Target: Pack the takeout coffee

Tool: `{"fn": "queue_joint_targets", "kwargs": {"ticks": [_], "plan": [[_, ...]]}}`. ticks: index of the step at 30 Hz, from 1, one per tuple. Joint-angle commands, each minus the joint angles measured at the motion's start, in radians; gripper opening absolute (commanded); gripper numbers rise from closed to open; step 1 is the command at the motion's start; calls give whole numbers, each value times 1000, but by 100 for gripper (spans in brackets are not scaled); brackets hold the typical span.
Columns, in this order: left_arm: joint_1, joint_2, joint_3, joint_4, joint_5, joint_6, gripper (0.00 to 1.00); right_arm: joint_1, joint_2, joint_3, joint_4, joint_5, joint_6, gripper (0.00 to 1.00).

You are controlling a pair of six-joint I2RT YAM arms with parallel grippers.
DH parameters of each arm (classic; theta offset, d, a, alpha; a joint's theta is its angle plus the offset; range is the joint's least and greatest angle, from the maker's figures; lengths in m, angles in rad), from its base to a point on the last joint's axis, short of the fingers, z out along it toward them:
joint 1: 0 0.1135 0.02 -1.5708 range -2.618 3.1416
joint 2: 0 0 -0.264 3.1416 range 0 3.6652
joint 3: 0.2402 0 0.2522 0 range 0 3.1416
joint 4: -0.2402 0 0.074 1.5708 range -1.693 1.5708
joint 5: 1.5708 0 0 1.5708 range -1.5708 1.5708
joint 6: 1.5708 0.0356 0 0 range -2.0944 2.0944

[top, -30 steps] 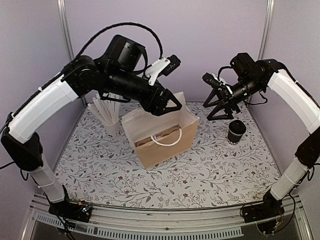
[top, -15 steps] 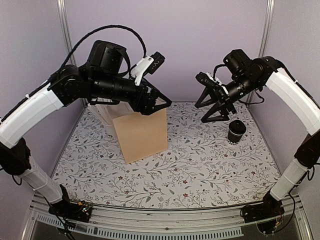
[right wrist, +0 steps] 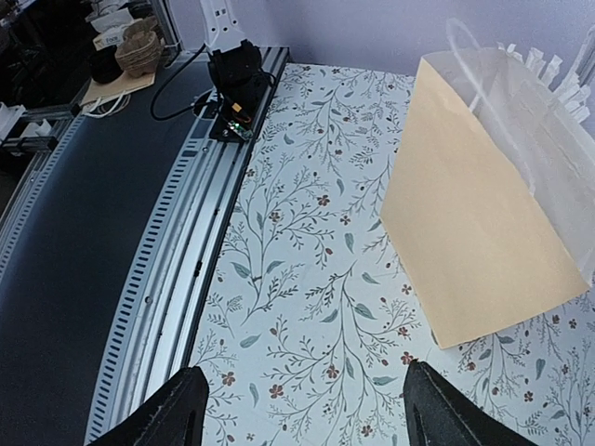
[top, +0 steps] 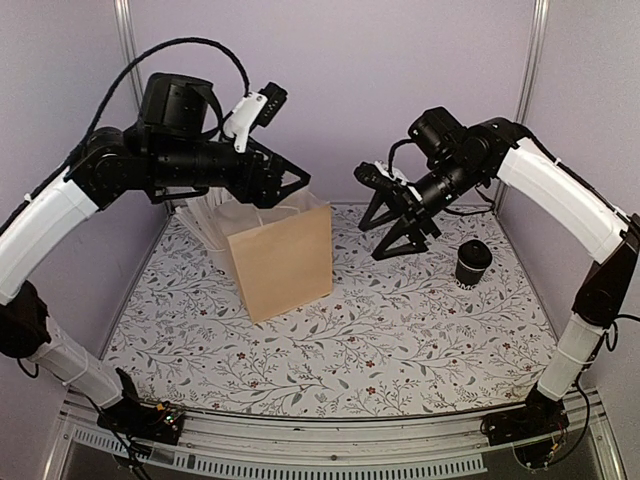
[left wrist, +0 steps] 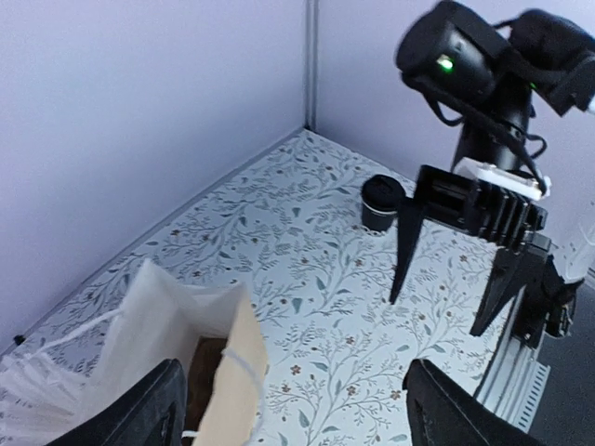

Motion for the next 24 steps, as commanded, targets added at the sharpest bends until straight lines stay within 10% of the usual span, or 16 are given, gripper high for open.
{"fn": "queue_joint_targets", "kwargs": {"ticks": [1,15,24], "plan": [[153,-110,-39,-27,-135,-58,83,17,17,72,114,81,52,75],[490,50,-164,-53,140,72,78,74,186,255,138,135,118,73],[535,206,-89,-51,271,121,37,92,149,187,194,198,116,70]]}}
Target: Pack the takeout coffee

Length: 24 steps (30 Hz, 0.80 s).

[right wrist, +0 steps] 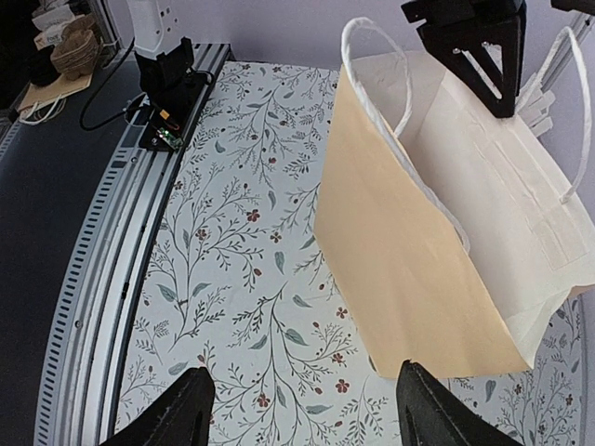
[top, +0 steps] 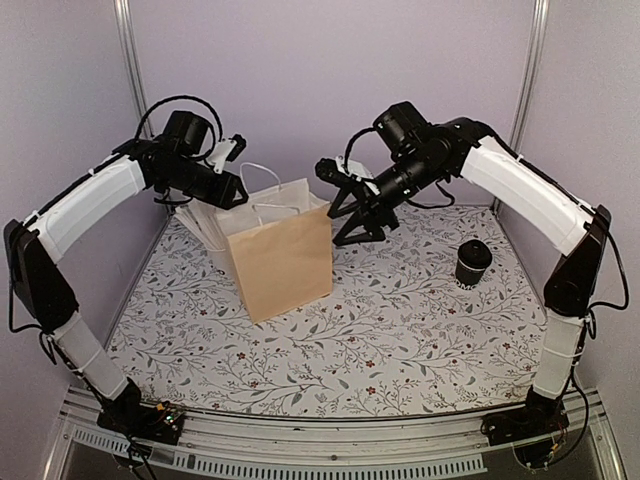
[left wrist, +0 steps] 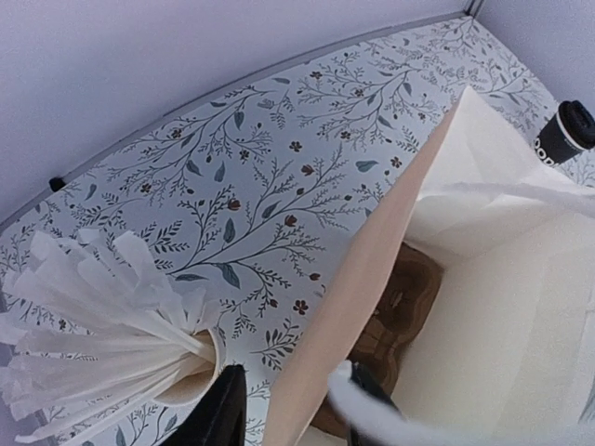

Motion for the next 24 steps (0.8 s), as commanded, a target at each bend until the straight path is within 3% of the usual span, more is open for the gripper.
{"fn": "queue_joint_targets", "kwargs": {"ticks": [1,7,10,14,24], "plan": [[7,58,56,3,126,25,33,30,-28,23,57,71,12,69],[-8,83,75,8,195,28,0,38,61,141,49,84,49,68],[-58,67,72,14,157,39,0,38,49,131,41,105,42,68],[-183,43,58,25,4,80,0,22,-51,25,52,166,-11,69],[-431,17,69,66,-423,200,0,-182,-334,-289,80,136,-67,74]]}}
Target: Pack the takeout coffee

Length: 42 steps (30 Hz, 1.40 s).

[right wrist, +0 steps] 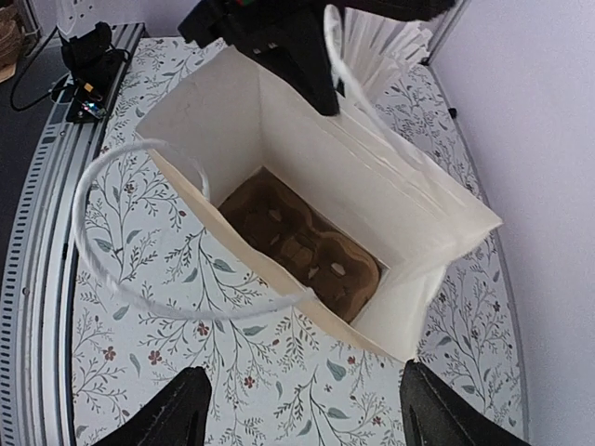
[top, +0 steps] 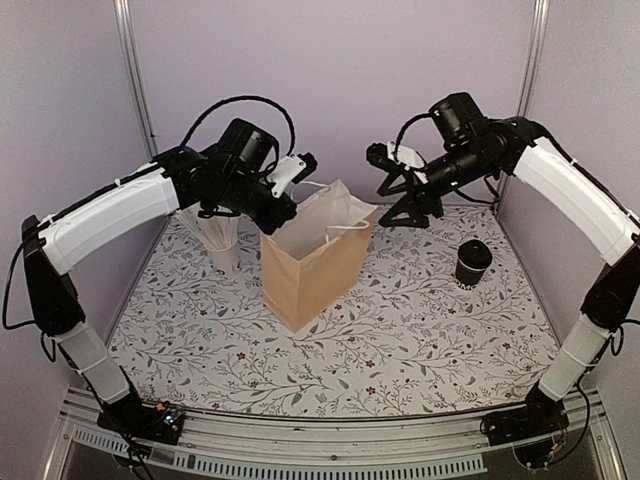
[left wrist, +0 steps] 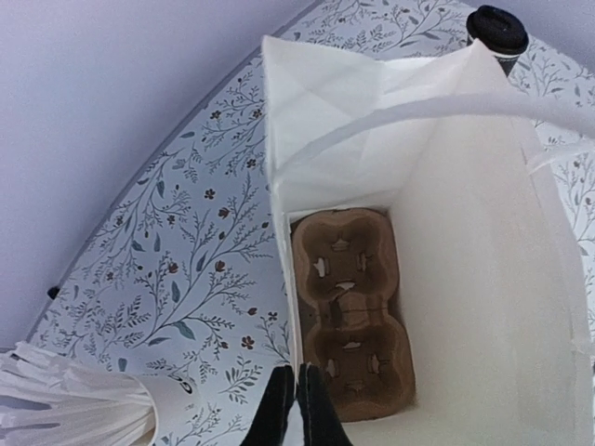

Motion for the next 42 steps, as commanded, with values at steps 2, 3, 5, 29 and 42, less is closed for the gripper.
{"fn": "queue_joint_targets", "kwargs": {"ticks": [2,3,5,29,42], "plan": [[-111,-35,26,49,-310,110,0,-83,-149,-131,23,-18,-39,74],[-135,-31,27,54,-354,133,0,-96,-161,-156,33,-17,-37,74],[-172,-22,25,65,-426,166,0,-128,-191,-207,56,-24,-32,74],[-699,-123,-247,131,-763,72,0,-204,-211,-324,90,-90,-1,74],[-568,-181,-249,193,-535,72,0,-283,-180,-309,104,24,105,80]]}}
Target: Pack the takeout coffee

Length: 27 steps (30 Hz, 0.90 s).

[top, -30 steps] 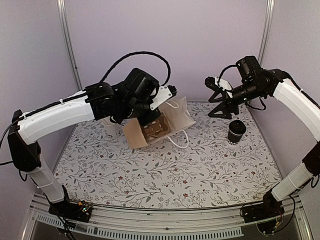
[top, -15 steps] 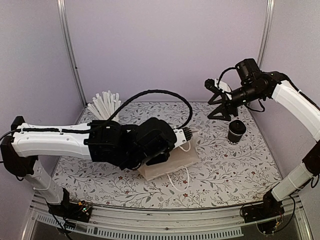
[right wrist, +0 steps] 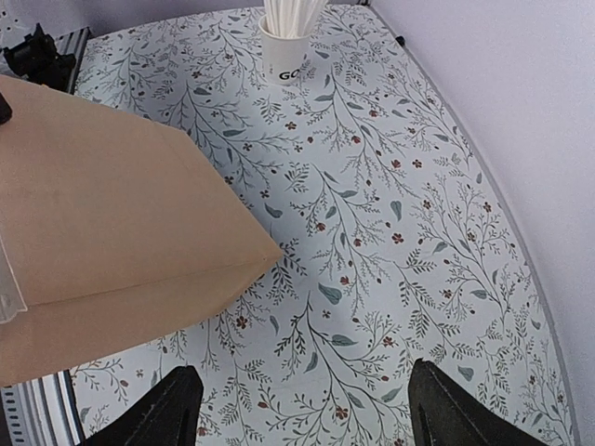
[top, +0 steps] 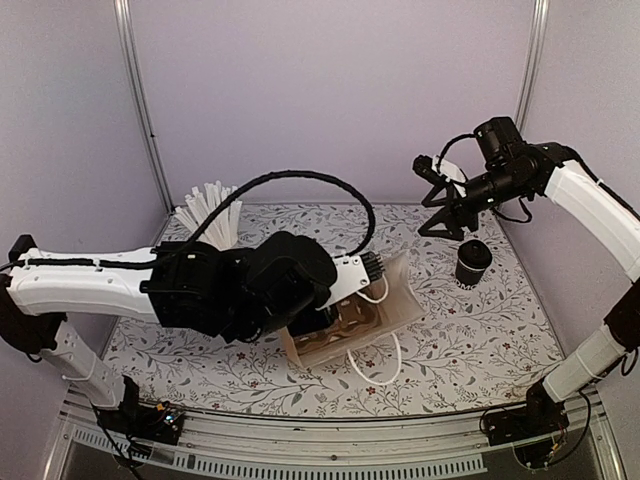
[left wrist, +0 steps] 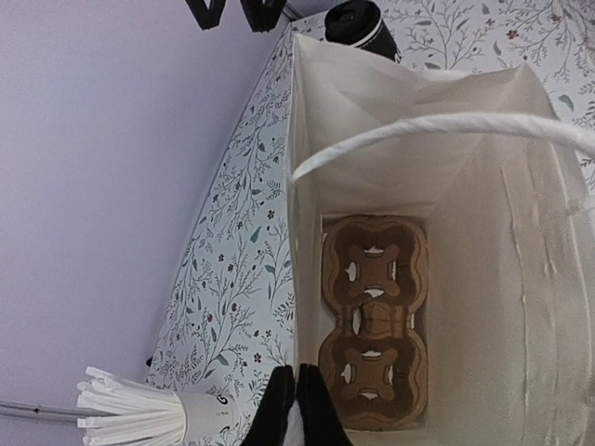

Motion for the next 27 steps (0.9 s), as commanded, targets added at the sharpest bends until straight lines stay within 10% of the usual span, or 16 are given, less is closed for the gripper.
{"fn": "queue_joint_targets", "kwargs": {"ticks": [1,6,27], "plan": [[133,-60,7,67,178,-12,0,-83,35,23,14,63,83,83],[304,-62,24,72,391,-27,8,-155,17,-35,93,119,155,99],[563,-258,-131,375,535,-26,93,-295,114,-74,26,327,302,84]]}}
